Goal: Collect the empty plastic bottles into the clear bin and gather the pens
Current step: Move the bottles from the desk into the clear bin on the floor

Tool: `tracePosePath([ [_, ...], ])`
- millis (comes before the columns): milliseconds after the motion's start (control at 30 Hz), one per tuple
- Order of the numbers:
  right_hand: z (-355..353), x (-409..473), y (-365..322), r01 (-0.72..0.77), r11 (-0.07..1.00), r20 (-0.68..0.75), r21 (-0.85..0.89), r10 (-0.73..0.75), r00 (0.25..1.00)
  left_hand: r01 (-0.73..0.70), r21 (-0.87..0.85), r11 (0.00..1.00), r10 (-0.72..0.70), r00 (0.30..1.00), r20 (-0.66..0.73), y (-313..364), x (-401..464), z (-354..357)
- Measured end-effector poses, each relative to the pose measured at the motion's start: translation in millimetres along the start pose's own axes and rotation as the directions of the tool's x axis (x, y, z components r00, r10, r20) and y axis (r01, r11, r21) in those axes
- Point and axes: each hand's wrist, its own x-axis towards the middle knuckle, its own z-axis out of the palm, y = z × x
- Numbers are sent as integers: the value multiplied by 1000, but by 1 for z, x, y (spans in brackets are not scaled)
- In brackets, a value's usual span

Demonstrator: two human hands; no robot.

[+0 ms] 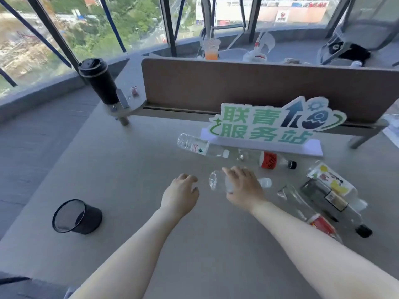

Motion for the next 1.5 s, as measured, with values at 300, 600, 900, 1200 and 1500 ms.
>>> tracePosePath([
  [300, -41, -11, -39, -437, 621, 6, 651, 572, 821, -186, 187, 964, 179, 982, 55, -6, 121, -22],
  [600, -27, -41, -40, -668, 352, 221, 656, 757, 615, -347, 470, 811, 240, 931, 273, -7, 196, 24],
  [900, -27, -40, -55, -620, 334, 229, 710, 723, 652, -29, 101, 994, 9, 981, 192, -27, 106, 25],
  [1200, -42, -50, -80, -480, 441, 235, 758, 502, 832, 216, -164, 962, -229, 972, -62, -37, 2, -18],
  [1500, -52, -82, -164, -225, 590, 244, 776, 50, 969, 461, -354, 814, -556, 794, -246, -75, -169, -30],
])
